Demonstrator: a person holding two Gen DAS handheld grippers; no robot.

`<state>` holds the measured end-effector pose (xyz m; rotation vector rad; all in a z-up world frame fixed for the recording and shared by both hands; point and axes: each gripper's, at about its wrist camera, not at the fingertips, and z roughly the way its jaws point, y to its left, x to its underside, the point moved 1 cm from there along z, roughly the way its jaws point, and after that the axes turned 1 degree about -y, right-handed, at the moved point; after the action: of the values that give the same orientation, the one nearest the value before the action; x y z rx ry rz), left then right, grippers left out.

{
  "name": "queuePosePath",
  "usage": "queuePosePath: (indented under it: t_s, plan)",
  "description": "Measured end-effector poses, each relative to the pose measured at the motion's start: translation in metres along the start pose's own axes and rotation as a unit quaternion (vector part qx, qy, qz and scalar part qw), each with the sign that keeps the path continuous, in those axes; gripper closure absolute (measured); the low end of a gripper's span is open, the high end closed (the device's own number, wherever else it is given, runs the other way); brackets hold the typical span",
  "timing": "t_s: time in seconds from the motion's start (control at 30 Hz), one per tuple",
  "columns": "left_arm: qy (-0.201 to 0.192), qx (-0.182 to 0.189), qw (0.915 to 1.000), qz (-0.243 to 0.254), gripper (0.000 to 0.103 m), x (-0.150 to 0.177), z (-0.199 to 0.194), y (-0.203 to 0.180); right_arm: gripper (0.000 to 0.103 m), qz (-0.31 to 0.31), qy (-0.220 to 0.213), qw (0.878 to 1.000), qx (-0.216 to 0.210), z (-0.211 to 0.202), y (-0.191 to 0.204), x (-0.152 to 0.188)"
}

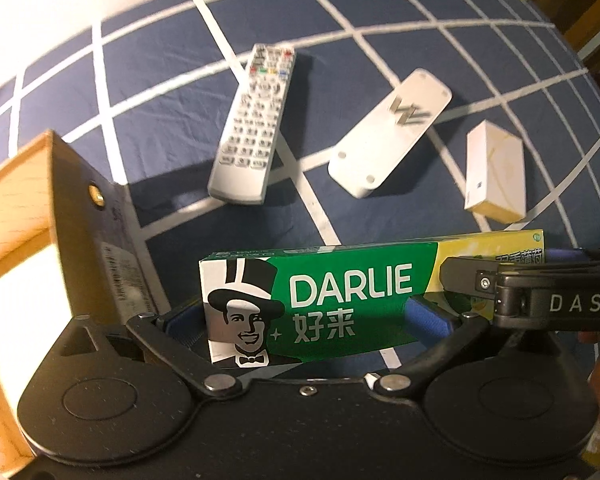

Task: Organize objects
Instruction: 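Lift the toothpaste box with the left tool and carry it over the cardboard box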

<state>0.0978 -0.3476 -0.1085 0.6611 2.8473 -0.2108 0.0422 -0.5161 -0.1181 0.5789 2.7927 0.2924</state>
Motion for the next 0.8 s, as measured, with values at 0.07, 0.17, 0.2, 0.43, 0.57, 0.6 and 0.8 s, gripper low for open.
queuePosePath:
  t_s: [0.07,0.17,0.2,0.43,0.57,0.6,0.8]
  plan:
    - [-0.014,-0.001,0.9999,-0.003,0.000,0.003,-0.012,0.000,0.001,-0.007,-0.013,1.000,-0.001,-0.009,0.006,0.002]
    - [-0.033,-0.004,0.9994,-0.005,0.000,0.009,-0.029,0.003,0.001,-0.015,-0.032,0.999,-0.003,-0.024,0.014,0.007]
    - [-0.039,-0.005,0.9992,-0.005,0.000,0.011,-0.034,0.005,0.001,-0.017,-0.038,0.999,-0.005,-0.028,0.018,0.009]
    - [-0.076,-0.015,0.9970,-0.010,0.000,0.030,-0.068,0.021,0.001,-0.033,-0.071,0.997,-0.012,-0.054,0.047,0.025]
    - [-0.091,-0.019,0.9955,-0.018,0.000,0.046,-0.086,0.037,0.001,-0.044,-0.082,0.996,-0.016,-0.065,0.069,0.039]
    - [-0.095,-0.021,0.9950,-0.020,0.000,0.050,-0.090,0.041,0.001,-0.048,-0.085,0.995,-0.017,-0.068,0.075,0.042]
    - [-0.112,-0.033,0.9926,-0.034,0.000,0.078,-0.115,0.073,0.001,-0.067,-0.096,0.993,-0.027,-0.077,0.115,0.065]
